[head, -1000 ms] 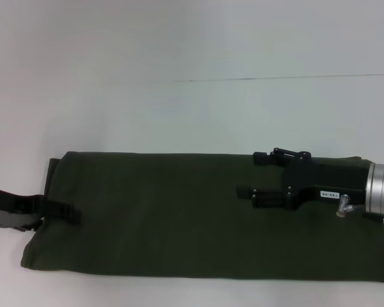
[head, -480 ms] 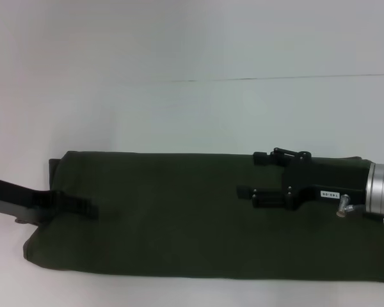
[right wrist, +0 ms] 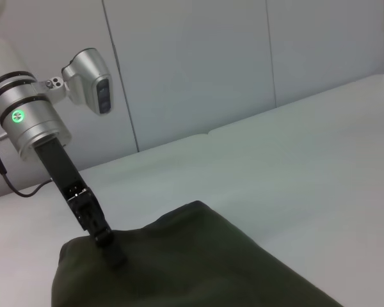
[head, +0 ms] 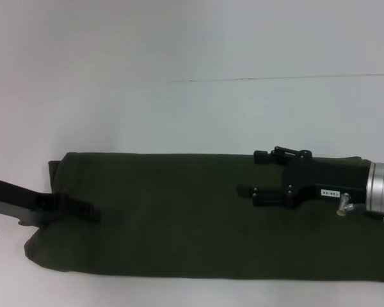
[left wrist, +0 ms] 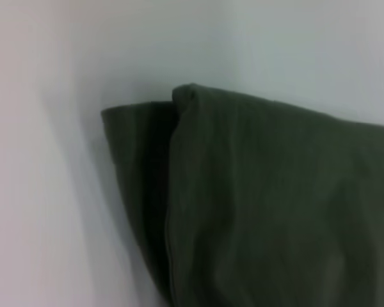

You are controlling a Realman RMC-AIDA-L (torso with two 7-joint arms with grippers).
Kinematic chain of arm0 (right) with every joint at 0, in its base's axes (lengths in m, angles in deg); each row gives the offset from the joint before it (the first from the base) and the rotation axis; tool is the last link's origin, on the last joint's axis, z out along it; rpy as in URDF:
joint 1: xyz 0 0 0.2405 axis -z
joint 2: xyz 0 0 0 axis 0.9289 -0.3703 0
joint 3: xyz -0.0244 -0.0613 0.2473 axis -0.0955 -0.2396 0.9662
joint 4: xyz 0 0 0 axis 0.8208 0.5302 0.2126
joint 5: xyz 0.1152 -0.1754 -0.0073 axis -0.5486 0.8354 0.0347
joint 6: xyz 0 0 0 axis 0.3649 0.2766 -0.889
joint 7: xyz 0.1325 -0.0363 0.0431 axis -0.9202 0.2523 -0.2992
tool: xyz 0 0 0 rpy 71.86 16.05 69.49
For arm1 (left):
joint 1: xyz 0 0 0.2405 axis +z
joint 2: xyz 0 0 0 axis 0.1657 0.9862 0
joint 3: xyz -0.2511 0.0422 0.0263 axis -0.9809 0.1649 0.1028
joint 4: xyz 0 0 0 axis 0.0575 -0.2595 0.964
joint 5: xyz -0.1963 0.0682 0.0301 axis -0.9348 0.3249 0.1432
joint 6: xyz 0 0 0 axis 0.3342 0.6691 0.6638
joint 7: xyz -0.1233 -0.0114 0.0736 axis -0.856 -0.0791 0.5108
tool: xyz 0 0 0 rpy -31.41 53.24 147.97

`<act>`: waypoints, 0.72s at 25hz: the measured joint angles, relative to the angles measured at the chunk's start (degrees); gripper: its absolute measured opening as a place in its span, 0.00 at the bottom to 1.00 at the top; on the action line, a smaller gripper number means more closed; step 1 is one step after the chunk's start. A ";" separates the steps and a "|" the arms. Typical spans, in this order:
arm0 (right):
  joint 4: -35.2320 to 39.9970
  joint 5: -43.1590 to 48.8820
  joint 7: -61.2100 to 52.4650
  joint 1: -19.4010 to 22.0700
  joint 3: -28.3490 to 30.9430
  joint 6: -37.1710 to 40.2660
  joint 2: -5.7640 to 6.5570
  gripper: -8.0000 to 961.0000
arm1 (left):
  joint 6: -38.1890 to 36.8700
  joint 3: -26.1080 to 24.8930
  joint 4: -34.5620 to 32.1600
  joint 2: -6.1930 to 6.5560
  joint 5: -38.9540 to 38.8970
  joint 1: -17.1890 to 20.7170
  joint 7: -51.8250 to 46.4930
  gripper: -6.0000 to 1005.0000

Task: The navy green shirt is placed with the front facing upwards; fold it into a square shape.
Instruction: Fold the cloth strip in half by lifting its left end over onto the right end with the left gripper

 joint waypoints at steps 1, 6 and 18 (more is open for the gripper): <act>0.00 -0.02 0.00 0.00 0.00 -0.01 0.00 0.97 | -0.06 0.35 -0.22 -0.02 -0.04 0.01 -0.16 0.82; 0.06 -0.12 -0.04 0.00 0.00 -0.07 0.01 0.97 | 0.29 0.69 -1.86 -0.62 -0.14 0.32 -0.59 0.72; 0.13 -0.12 -0.09 0.00 0.00 -0.01 0.09 0.97 | 0.72 2.95 -1.74 -0.71 -0.01 0.05 -0.93 0.36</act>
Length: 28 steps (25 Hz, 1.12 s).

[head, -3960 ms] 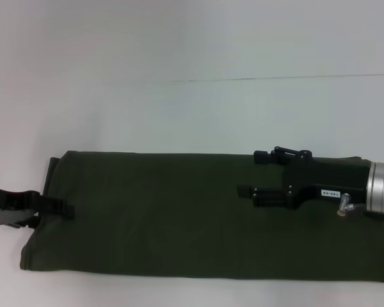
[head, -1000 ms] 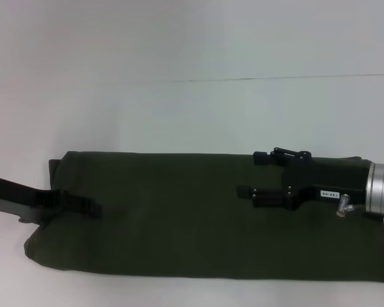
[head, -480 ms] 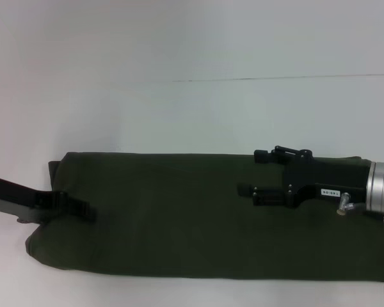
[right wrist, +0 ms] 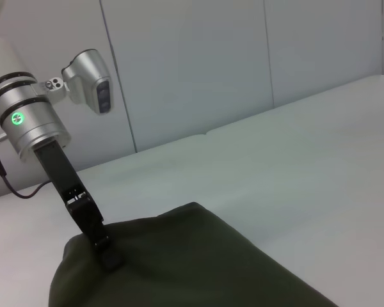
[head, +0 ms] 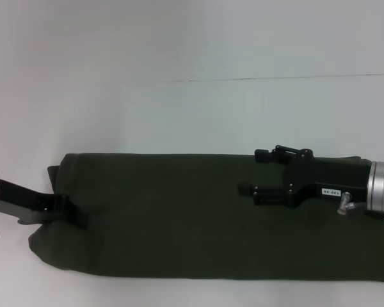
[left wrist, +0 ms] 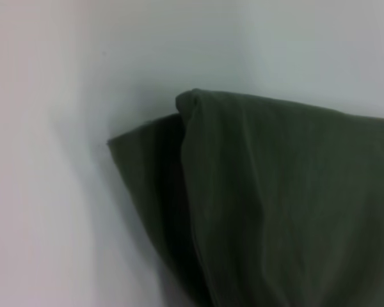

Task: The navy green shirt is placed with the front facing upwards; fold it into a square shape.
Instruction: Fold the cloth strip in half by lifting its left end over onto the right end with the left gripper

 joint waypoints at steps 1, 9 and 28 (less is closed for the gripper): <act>0.02 0.00 0.00 0.00 0.00 0.05 0.00 0.97 | 0.00 -0.03 -0.04 0.00 -0.12 -0.01 0.00 0.31; 0.13 0.03 0.00 -0.01 0.06 0.37 0.00 0.97 | -0.52 -0.56 -0.42 0.47 -0.30 0.07 0.17 0.14; 0.17 -1.57 0.07 0.15 0.45 1.17 0.08 0.97 | -8.16 -6.84 -13.72 6.13 8.53 4.04 -1.15 0.13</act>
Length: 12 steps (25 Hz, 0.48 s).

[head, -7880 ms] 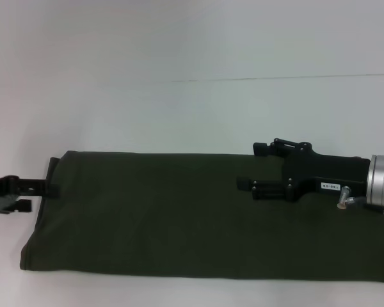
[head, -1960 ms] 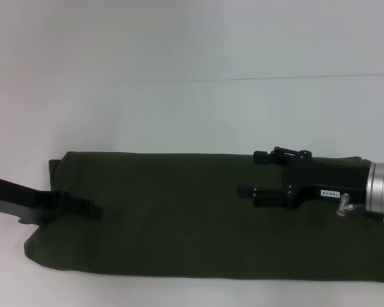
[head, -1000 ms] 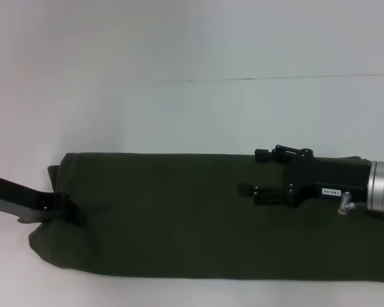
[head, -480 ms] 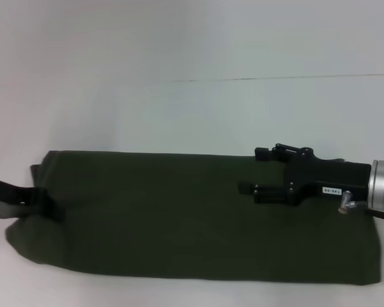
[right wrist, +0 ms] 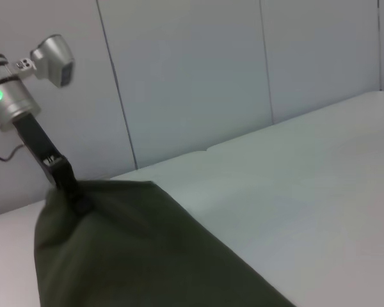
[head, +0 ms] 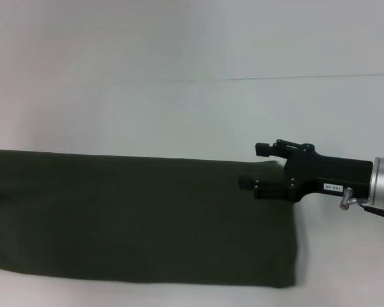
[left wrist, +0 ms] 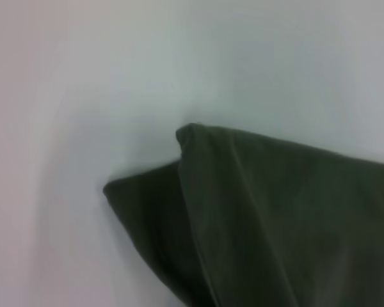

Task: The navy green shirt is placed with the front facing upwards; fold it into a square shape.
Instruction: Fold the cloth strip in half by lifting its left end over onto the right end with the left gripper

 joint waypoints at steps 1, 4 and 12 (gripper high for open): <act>0.02 -0.03 0.00 -0.02 0.00 0.01 0.00 0.97 | -0.29 -0.07 -0.65 0.37 0.08 0.13 -0.04 0.13; 0.04 -0.43 0.03 -0.02 -0.12 0.02 0.01 0.97 | -1.44 -0.11 -2.66 1.23 0.10 0.32 -0.18 0.13; 0.05 -1.33 0.20 0.05 -0.05 -0.32 0.01 0.97 | -7.08 -0.13 -4.55 1.37 -0.64 -1.83 -1.35 0.13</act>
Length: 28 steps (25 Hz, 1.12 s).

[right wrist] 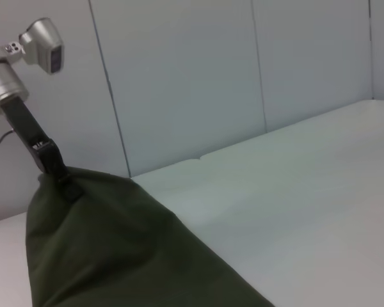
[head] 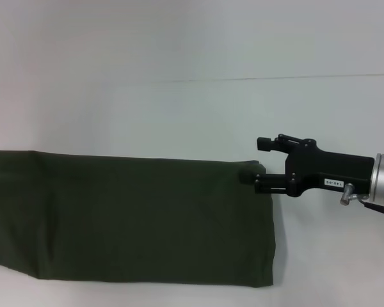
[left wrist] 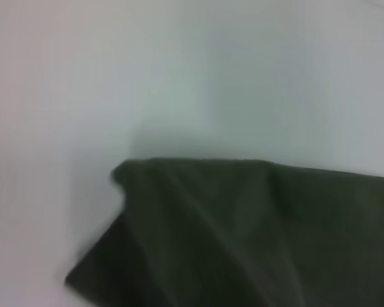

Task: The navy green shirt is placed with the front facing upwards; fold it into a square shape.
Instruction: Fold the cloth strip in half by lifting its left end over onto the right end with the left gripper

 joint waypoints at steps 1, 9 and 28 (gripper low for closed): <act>0.00 -0.02 0.01 0.00 0.06 -0.02 0.00 0.97 | -1.41 0.00 -0.95 -0.30 -0.32 -0.43 -0.26 0.13; -0.24 -1.90 0.22 0.34 0.22 -1.58 -0.10 0.97 | -12.55 0.29 -11.29 -4.55 -5.94 -4.88 -2.89 0.13; -0.87 -7.54 0.34 2.09 -0.01 -5.58 -0.18 0.97 | -3.43 9.08 -2.06 -17.90 -16.79 -9.35 -5.66 0.13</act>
